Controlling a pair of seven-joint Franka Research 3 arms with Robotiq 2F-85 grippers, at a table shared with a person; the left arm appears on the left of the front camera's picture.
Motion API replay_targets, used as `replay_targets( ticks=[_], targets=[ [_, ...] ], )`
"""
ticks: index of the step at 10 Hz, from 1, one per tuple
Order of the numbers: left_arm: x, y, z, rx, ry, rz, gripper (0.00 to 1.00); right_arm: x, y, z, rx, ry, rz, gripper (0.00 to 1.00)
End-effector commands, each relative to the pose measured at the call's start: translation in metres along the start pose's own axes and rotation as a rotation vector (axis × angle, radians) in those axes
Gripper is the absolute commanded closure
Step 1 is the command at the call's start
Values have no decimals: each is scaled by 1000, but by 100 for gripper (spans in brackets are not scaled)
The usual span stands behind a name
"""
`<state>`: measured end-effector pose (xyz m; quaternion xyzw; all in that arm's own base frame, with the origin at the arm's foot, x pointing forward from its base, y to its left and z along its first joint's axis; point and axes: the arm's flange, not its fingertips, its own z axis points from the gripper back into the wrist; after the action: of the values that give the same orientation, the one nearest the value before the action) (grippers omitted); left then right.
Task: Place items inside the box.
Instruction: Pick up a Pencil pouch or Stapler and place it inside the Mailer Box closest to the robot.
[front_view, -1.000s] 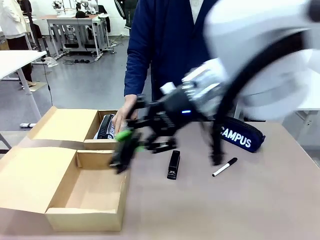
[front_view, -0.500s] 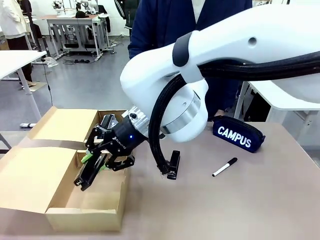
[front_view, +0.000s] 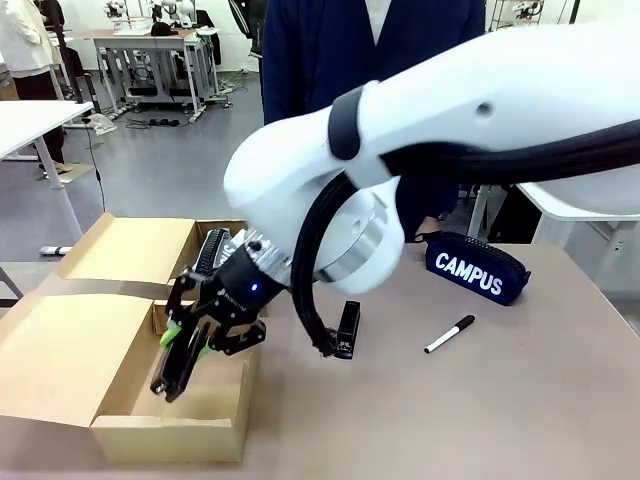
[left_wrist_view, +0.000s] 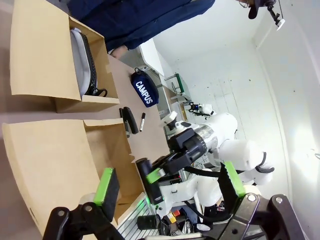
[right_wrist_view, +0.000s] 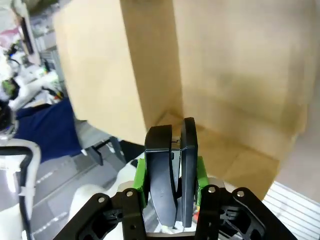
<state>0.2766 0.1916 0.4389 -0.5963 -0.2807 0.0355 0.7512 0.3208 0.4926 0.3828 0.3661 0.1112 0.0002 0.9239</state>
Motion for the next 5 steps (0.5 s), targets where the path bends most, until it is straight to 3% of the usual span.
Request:
replay_targets(
  ticks=[1, 5],
  targets=[
    [0, -2, -1, -20, -13, -22, 0, 24, 34, -18, -73, -17, 22, 58],
    [0, -2, -1, -20, -13, -22, 0, 36, 44, -48, -120, -22, 40, 58]
  ],
)
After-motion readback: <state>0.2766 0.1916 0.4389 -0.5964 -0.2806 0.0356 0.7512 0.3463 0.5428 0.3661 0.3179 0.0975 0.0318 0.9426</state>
